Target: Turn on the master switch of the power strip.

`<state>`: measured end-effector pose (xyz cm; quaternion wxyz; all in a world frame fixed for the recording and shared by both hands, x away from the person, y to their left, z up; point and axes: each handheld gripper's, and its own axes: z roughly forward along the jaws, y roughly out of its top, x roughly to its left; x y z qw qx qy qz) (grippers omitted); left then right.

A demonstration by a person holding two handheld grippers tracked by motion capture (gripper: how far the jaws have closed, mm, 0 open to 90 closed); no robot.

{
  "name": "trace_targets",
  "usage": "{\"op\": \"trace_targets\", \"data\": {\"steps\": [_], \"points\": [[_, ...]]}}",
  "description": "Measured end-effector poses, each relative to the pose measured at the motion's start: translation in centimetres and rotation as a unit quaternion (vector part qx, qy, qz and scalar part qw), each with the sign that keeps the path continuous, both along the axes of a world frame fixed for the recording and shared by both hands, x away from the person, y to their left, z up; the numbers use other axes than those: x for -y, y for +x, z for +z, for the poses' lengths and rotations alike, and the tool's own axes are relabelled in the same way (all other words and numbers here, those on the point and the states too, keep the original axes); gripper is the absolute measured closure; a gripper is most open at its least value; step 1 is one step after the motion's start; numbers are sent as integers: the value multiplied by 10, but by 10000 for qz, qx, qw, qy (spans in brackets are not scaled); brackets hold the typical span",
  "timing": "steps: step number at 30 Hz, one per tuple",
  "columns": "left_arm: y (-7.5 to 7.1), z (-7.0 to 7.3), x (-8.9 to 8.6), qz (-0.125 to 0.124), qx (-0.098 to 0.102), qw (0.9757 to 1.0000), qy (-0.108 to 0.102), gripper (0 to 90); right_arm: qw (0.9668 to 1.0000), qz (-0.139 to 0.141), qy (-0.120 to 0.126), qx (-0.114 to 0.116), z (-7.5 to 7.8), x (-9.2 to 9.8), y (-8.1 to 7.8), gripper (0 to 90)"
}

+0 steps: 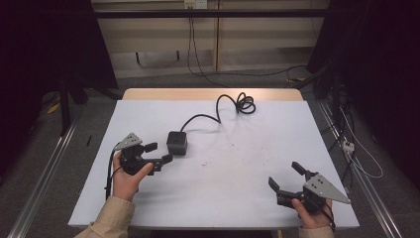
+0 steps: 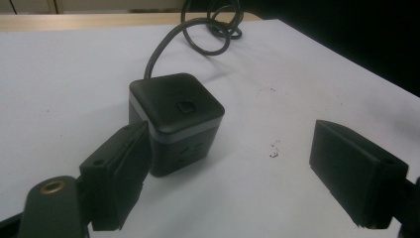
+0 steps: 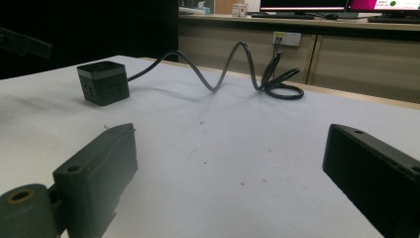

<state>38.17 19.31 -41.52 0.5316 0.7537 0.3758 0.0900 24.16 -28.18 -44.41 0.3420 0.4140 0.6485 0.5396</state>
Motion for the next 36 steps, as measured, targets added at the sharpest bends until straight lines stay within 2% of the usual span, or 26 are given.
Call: {"op": "trace_targets", "data": {"steps": [5, 10, 15, 36], "points": [[-5, -1, -8, -32, 34, 10000, 23, 135, 10000, 8, -4, -8, 0, 0, 0, 61], [-10, 0, -16, 37, 73, 10000, -37, 125, 10000, 11, -5, -16, 0, 0, 0, 61], [-13, -3, -23, 4, 58, 10000, -59, 124, 10000, 33, -20, -26, -1, 0, 0, 61], [-24, -9, -39, -6, 169, 9998, -51, 114, 10000, 42, -11, -27, -1, 1, 0, 61]]}}
